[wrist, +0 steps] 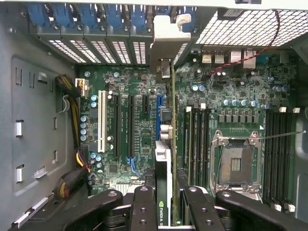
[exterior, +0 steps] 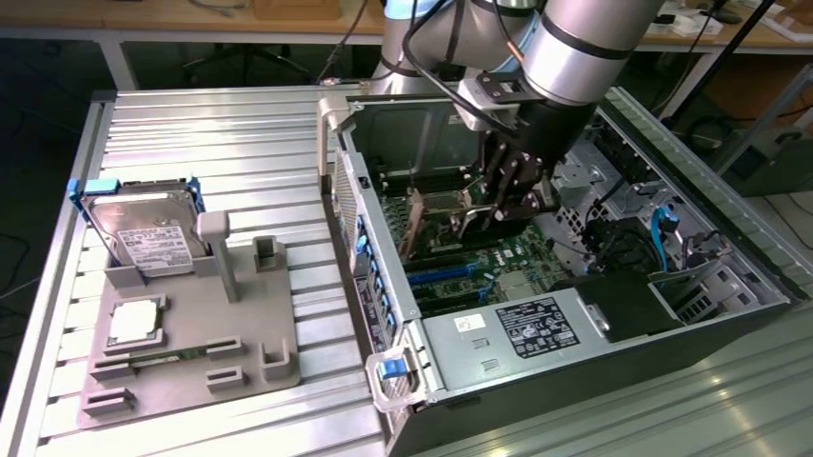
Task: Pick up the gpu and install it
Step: 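Insert the gpu into the slot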
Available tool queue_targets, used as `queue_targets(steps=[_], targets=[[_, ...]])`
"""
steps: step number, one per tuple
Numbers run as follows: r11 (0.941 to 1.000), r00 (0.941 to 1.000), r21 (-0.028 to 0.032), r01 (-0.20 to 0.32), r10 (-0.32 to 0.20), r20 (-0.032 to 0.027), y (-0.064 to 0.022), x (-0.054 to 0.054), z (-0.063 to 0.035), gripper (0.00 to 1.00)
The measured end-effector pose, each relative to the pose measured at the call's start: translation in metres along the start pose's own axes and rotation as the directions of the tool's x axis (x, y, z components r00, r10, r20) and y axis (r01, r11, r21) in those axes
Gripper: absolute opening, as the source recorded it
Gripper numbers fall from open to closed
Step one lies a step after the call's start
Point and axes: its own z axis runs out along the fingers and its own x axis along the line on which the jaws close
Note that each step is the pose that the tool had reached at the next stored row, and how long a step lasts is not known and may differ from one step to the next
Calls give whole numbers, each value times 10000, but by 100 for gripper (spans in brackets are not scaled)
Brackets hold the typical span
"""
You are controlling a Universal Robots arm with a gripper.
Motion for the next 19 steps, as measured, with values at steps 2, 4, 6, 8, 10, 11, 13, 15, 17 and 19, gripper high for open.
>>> queue_targets(steps=[2, 4, 6, 8, 10, 11, 13, 15, 17, 19], targets=[[10000, 10000, 0, 2, -2, -1, 2, 0, 11, 27], [10000, 10000, 0, 0, 0, 0, 4, 0, 20, 27], [10000, 10000, 0, 0, 0, 0, 7, 0, 29, 27], [10000, 10000, -1, 0, 0, -1, 10, 1, 37, 27], [10000, 10000, 0, 1, -1, 0, 17, 1, 63, 27], [10000, 10000, -1, 2, -2, -1, 18, 1, 79, 27], [10000, 10000, 0, 3, -3, 0, 19, 2, 103, 27], [10000, 10000, 0, 3, -3, -1, 18, 2, 129, 27], [10000, 10000, 0, 3, -3, 0, 44, 3, 198, 27], [10000, 10000, 0, 2, -2, 11, 44, 5, 218, 27]])
